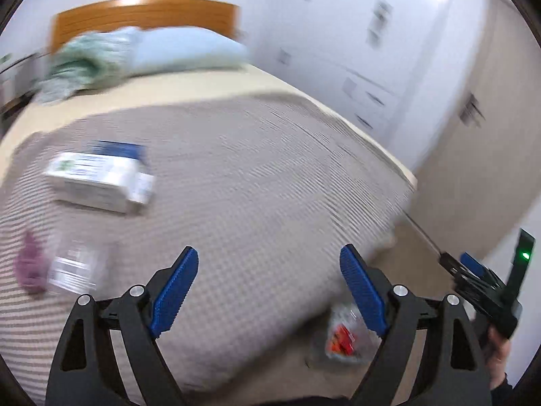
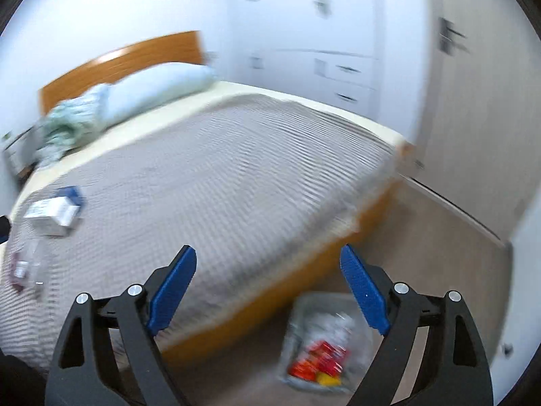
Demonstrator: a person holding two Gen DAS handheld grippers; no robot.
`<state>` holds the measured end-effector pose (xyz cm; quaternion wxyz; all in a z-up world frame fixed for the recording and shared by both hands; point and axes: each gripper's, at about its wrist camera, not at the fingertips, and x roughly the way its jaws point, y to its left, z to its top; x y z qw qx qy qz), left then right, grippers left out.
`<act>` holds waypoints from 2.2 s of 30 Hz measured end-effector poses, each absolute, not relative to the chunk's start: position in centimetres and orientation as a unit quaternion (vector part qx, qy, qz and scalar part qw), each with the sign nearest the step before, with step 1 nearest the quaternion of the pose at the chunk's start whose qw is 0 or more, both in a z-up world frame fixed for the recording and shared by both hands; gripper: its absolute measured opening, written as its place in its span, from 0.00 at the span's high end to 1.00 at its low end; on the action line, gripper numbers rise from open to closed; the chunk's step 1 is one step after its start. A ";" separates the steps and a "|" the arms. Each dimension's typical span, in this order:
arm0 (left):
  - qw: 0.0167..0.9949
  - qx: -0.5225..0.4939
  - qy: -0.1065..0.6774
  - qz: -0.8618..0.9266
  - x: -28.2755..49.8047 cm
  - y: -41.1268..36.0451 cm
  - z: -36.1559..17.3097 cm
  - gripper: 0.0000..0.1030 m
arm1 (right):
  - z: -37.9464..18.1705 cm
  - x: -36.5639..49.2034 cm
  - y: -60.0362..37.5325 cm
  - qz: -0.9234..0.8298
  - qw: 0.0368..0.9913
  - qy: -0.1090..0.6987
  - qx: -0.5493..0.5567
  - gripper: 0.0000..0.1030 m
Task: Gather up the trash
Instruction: 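Move both tools back over the bed toward the remaining trash, then grasp the blue supplement box with the right tool while the left tool grasps a clear plastic sheet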
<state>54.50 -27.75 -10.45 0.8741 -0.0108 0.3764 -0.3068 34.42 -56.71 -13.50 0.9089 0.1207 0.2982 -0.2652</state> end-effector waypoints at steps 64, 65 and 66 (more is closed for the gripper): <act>0.836 -0.222 0.499 -0.044 80.3 -2.6 -23.2 0.17 | -20.4 79.6 -29.4 0.233 0.839 0.471 -0.141 0.43; 0.836 -0.224 0.499 -0.043 80.3 -2.5 -23.2 0.17 | -19.8 78.4 -30.8 0.221 0.854 0.455 -0.123 0.43; 0.836 -0.225 0.498 -0.044 80.3 -2.5 -23.2 0.17 | -19.3 77.1 -32.3 0.213 0.865 0.443 -0.103 0.43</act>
